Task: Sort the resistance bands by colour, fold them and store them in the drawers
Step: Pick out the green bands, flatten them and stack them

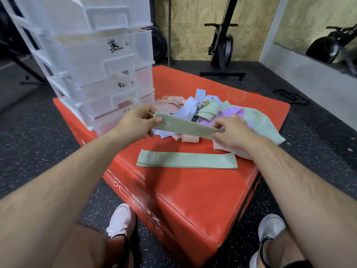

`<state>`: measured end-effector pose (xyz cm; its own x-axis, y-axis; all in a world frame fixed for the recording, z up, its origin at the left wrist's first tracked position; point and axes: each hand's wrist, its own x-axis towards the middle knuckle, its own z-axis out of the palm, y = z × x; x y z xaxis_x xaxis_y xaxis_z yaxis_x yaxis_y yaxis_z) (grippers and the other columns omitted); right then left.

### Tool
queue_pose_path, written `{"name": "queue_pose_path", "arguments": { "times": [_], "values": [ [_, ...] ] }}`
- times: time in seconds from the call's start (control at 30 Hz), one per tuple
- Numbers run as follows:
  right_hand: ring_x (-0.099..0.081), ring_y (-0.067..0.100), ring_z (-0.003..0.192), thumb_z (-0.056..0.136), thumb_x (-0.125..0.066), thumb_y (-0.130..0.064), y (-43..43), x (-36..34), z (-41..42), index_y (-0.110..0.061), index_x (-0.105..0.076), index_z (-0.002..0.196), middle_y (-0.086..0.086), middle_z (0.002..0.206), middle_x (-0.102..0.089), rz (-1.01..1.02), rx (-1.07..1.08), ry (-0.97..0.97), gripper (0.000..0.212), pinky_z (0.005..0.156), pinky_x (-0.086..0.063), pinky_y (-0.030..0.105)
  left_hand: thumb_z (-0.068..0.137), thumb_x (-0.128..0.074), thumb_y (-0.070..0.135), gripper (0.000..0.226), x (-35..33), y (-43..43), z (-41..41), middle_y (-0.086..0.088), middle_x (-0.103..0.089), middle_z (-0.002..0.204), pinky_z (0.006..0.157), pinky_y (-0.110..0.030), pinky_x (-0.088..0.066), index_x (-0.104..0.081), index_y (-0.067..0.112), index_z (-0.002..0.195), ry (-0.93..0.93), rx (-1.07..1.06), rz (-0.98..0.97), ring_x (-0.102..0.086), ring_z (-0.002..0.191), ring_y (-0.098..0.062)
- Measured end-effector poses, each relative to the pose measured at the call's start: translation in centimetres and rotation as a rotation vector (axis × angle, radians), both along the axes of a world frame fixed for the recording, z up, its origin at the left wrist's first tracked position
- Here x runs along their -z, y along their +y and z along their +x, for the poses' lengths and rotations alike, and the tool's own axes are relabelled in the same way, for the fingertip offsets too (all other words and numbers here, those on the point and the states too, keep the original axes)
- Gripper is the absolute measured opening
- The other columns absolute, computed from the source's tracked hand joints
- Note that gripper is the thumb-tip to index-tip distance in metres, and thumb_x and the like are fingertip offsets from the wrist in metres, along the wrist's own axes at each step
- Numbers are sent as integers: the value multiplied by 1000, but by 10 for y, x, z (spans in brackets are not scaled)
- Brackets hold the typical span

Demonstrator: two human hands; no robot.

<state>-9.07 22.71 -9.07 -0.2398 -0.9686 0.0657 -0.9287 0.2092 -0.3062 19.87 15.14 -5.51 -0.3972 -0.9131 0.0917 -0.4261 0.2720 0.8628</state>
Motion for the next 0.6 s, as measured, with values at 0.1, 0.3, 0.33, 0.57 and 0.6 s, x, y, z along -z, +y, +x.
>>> {"name": "queue_pose_path", "arguments": {
  "times": [0.1, 0.3, 0.33, 0.57, 0.6],
  "values": [
    [-44, 29, 108, 78, -59, -50, -4, -3, 2, -42, -57, 90, 2, 102, -52, -59, 10, -78, 15, 91, -42, 40, 93, -66, 14, 8, -1, -2, 7, 8, -59, 49, 47, -25, -45, -63, 8, 90, 73, -50, 23, -55, 41, -12],
    [-37, 23, 114, 84, -65, -54, -7, -11, -10, -39, -61, 99, -2, 109, -50, -92, -13, -15, 22, 101, -29, 36, 92, -69, 14, 14, -1, -11, 14, 11, -54, 42, 39, -16, -37, -66, 2, 98, 133, -127, 39, -44, 36, -5],
    [-40, 22, 114, 85, -67, -50, -5, -12, -11, -36, -62, 98, -3, 107, -54, -78, -50, 34, 20, 98, -28, 35, 92, -68, 13, 12, 0, -12, 14, 12, -55, 43, 40, -16, -37, -66, 3, 97, 136, -127, 39, -44, 36, -5],
    [-61, 24, 94, 94, -59, -37, 9, -10, -30, -23, -64, 85, -3, 84, -69, 31, 1, 53, 17, 83, -43, 36, 90, -71, 13, 8, 8, -24, 31, 0, -62, 70, 52, -27, -40, -67, 16, 84, 172, -157, 60, -52, 52, -8],
    [-64, 23, 88, 95, -58, -36, 11, -13, -33, -24, -63, 86, -1, 85, -68, 12, 26, -45, 15, 75, -45, 33, 89, -73, 15, 13, 9, -25, 35, -1, -62, 72, 55, -29, -39, -69, 20, 77, 164, -159, 78, -51, 56, -10]
  ]
}}
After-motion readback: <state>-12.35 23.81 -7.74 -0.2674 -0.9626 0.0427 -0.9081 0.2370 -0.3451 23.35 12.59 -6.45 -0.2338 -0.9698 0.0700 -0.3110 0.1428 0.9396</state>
